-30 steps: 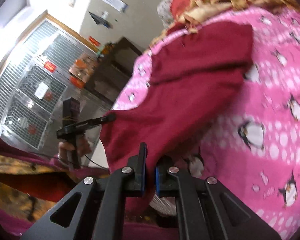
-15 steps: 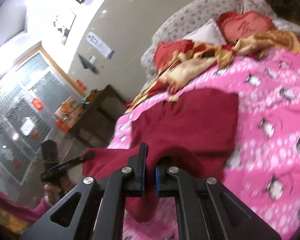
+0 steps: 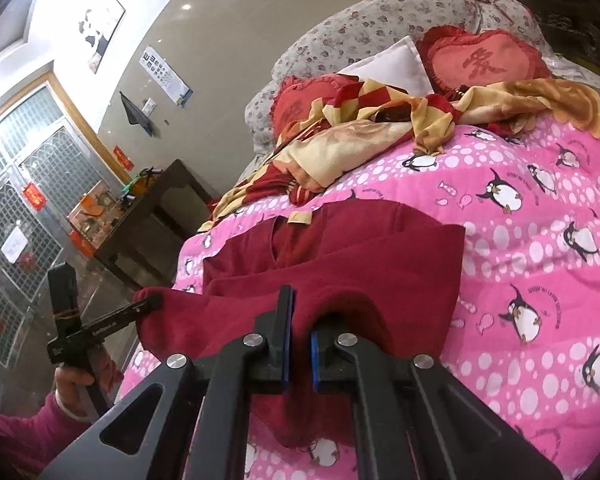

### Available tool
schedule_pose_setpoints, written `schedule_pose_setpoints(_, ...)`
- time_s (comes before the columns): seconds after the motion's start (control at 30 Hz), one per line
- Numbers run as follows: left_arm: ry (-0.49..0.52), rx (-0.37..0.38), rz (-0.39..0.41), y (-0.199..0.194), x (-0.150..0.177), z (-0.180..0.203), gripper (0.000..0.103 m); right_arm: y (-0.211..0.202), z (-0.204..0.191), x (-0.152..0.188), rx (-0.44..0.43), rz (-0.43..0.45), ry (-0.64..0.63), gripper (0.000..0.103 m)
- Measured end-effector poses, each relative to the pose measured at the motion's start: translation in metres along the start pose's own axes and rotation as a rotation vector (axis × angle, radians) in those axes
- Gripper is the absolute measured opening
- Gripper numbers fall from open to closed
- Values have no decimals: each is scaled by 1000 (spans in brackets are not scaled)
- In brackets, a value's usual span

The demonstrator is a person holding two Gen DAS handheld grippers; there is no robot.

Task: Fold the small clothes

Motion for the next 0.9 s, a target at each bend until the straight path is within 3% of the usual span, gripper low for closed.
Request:
schedule_pose_setpoints(0.6,3,-34,-48,51,-13,-11,15,53,44,-14,79,-50,107,9)
schedule_pose_setpoints(0.9,-95,-38,-121,102,-19,-28,15,96,72,-23,138,-106,179,9)
Point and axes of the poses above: each gripper's, at about its wrist camera, not at the fingertips, and y roughly the way its jaws point, z to its right, x to its underside, the point moved 9 cm from there along y, roughly the way its jaws point, and after that the axes turned 4 degrees about x, right-handed, at the moved point
